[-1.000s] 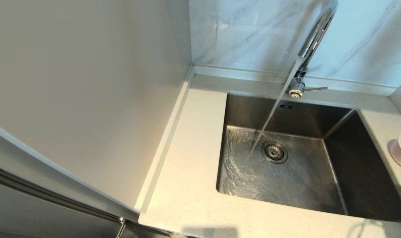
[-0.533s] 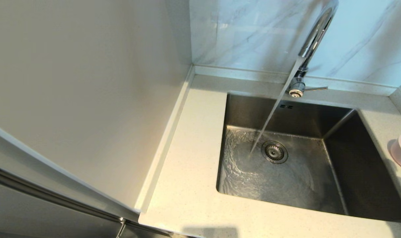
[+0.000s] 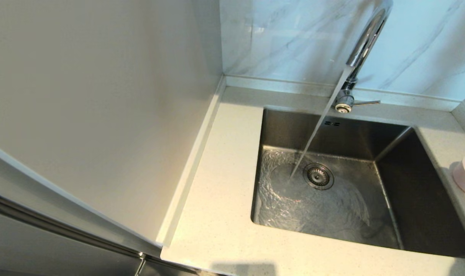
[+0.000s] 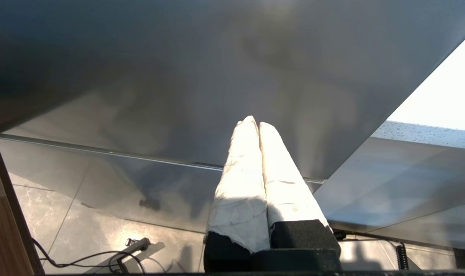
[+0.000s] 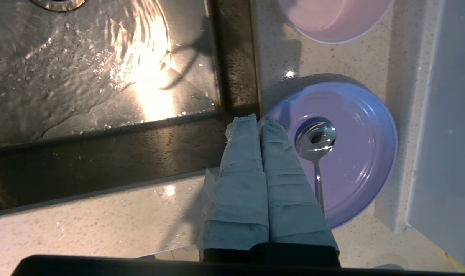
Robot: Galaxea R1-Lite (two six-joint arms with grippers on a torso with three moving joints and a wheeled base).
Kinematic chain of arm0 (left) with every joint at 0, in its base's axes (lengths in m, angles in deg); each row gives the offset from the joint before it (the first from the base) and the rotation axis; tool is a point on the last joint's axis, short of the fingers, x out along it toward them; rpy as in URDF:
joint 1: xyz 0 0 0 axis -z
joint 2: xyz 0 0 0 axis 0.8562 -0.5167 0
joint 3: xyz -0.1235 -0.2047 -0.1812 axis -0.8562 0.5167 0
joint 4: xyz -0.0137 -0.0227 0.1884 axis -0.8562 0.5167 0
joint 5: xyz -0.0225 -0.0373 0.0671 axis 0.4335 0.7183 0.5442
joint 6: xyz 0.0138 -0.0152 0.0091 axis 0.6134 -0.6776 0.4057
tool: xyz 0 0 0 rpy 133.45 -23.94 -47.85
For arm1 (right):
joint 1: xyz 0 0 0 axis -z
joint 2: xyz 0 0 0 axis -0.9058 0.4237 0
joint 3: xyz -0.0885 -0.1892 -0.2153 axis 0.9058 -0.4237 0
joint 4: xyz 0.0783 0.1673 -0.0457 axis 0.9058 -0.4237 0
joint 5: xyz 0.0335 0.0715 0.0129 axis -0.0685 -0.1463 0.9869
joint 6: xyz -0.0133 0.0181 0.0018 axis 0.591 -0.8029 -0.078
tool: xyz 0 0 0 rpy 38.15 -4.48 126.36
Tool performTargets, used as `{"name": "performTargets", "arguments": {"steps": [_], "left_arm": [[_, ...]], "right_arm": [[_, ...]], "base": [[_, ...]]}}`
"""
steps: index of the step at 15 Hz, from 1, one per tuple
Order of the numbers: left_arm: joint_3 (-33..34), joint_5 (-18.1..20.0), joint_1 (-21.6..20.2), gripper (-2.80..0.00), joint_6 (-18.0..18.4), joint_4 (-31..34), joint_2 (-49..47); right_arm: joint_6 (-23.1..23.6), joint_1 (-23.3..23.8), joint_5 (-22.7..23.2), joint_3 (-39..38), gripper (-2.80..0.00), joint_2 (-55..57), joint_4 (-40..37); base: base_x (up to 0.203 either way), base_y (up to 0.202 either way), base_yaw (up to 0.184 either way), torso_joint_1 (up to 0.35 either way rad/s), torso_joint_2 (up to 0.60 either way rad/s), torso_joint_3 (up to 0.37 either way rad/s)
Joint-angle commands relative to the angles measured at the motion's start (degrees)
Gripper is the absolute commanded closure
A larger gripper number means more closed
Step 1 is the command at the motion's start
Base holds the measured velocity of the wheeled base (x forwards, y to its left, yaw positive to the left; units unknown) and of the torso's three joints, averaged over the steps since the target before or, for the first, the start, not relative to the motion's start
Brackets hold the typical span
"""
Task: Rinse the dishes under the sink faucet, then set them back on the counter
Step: Pick up the bowl
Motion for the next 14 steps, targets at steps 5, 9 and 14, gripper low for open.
{"name": "performTargets", "arguments": {"steps": [5,9,14], "left_arm": [[0.0,0.0,0.0,0.00,0.0,0.0,0.0],[0.0,0.0,0.0,0.00,0.0,0.0,0.0],[0.0,0.0,0.0,0.00,0.0,0.0,0.0]], "right_arm": [[2.5,0.4,-3.5,2.5,-2.80,6.6,0.3],[2.2,0.5,-3.1,2.4,-2.80,11.8,7.9],[-1.1,0.2,-3.1,4.1,-2.80,21.4,14.1]], "base": [[0.000,0.000,0.000,0.000,0.00,0.000],[0.000,0.000,0.000,0.000,0.00,0.000],[0.000,0.000,0.000,0.000,0.00,0.000]]}}
